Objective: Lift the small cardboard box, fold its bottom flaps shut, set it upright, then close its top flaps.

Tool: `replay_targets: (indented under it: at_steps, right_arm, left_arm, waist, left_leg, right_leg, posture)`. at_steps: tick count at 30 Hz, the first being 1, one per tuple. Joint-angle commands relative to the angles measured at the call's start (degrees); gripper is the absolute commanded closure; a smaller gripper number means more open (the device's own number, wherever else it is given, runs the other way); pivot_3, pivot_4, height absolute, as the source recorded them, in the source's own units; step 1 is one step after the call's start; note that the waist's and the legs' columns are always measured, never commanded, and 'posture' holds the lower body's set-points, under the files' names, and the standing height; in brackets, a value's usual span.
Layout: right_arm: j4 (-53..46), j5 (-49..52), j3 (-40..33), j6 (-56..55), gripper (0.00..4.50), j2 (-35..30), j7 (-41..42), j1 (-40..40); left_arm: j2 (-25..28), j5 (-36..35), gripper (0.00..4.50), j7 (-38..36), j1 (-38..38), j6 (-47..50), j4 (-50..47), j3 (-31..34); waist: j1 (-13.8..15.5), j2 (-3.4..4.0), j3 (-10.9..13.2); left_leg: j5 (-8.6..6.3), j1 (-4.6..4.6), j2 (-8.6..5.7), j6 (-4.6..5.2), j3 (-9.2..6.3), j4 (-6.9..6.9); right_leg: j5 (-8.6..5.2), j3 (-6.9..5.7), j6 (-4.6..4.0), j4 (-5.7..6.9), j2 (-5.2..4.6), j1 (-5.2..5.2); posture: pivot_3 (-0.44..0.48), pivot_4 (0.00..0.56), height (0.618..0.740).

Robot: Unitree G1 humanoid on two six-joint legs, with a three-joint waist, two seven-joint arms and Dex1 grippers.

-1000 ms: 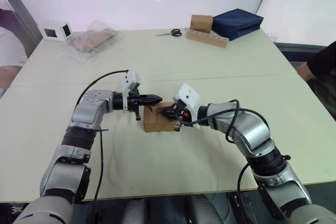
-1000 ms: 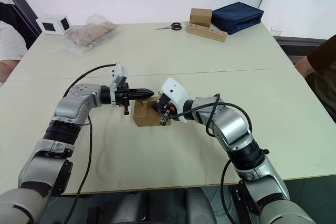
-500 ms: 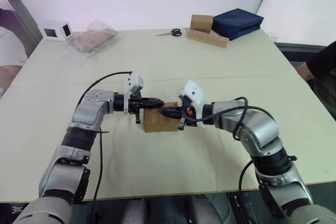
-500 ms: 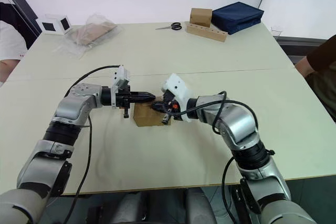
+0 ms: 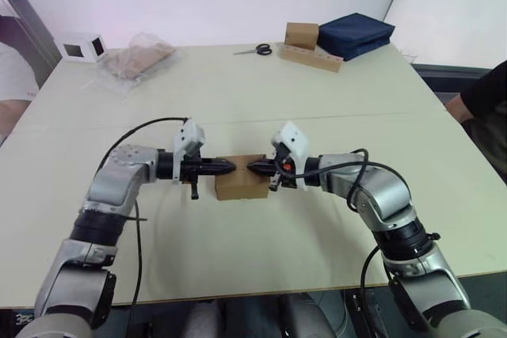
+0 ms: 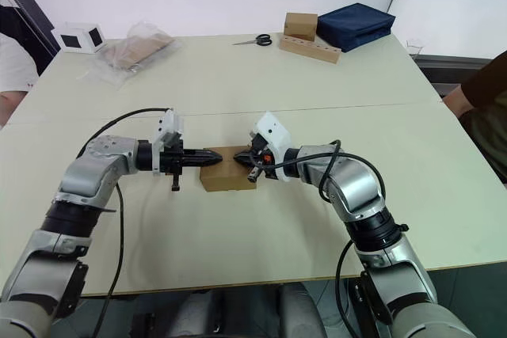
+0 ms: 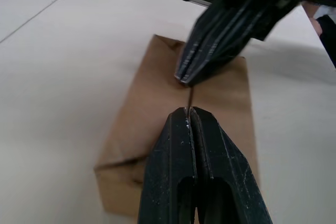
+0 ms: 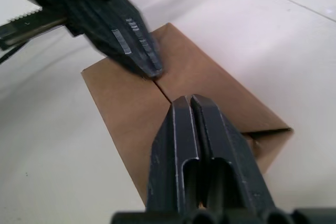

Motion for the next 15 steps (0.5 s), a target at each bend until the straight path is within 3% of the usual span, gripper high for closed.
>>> replay_targets:
  at_steps: [1,6,15]
  right_arm:
    - [0.9,-1.13,2.03,-0.05,4.5,-0.9,1.41,0.98]
    - [0.42,-0.61,0.34,0.28,4.5,-0.99,2.12,-0.11]
    - [-9.25,8.63,-9.95,7.59,4.5,-2.89,2.73,-3.18]
  left_arm:
    - [0.02,1.74,4.42,2.13,0.63,-0.53,-0.43,-0.8]
    - [-1.05,0.04,4.42,4.3,-0.1,0.91,-1.15,0.82]
    - [-0.55,-14.38,4.42,9.68,-0.54,14.81,-12.81,11.51]
  waist:
    - [0.01,0.01,-0.01]
    - [-0.02,0.02,-0.01]
    - [-0.03,0.02,0.01]
  left_leg:
    - [0.0,0.0,0.0,0.0,0.0,0.0]
    - [0.0,0.03,0.0,0.0,0.0,0.01]
    - [0.0,-0.08,0.01,0.0,-0.03,0.0]
  right_leg:
    - [0.0,0.0,0.0,0.0,0.0,0.0]
    - [0.0,0.0,0.0,0.01,0.01,0.02]
    - [0.0,0.01,0.0,0.0,-0.01,-0.08]
  posture:
    - [0.0,0.15,0.74]
    - [0.0,0.15,0.74]
    - [0.0,0.15,0.74]
